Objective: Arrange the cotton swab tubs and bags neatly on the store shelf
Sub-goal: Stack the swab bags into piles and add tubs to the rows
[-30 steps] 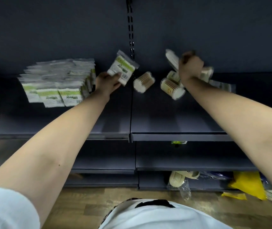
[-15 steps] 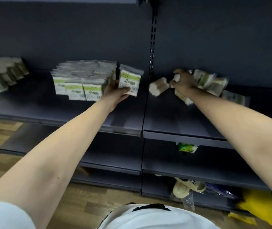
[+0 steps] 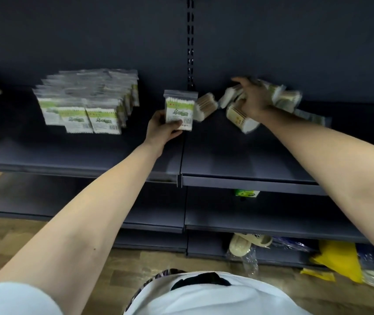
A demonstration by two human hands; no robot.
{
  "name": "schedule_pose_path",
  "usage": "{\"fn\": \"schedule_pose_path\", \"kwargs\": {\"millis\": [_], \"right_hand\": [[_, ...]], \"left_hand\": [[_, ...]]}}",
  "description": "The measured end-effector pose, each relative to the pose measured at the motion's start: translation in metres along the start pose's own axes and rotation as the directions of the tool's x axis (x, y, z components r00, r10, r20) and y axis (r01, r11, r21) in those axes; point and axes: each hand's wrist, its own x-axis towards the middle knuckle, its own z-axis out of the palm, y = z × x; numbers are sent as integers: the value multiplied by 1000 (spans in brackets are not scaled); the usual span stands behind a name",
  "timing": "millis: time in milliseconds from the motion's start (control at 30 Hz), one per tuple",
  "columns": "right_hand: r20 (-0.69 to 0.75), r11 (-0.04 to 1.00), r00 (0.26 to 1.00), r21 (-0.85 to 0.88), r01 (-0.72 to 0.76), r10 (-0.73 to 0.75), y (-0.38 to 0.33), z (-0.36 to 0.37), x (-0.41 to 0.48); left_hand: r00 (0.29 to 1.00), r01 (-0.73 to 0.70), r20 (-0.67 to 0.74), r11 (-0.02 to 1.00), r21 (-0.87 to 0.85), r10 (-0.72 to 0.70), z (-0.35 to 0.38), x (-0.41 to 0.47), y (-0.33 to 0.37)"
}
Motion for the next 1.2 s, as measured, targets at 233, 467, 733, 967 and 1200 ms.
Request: {"fn": "schedule_pose_path", "kwargs": {"millis": [233, 467, 733, 967, 1200], "right_hand": [[8, 998, 999, 44, 38, -38, 0, 14, 20], [-172, 995, 982, 69, -67, 78, 2, 2, 21], [-211, 971, 977, 225, 78, -29, -43, -39, 11], [-77, 797, 997, 602, 57, -14, -103, -35, 0], [29, 612, 990, 789, 61, -137, -186, -16, -11]], "left_hand": [[1000, -21, 21, 997, -74, 23, -4, 2, -4], [999, -32, 21, 996, -79, 33, -6, 1, -5], [984, -8, 179, 999, 45, 0, -3, 1, 19], [986, -139, 97, 990, -4, 138, -36, -7, 85], [977, -124, -151, 976, 179, 152, -138, -28, 140]]}}
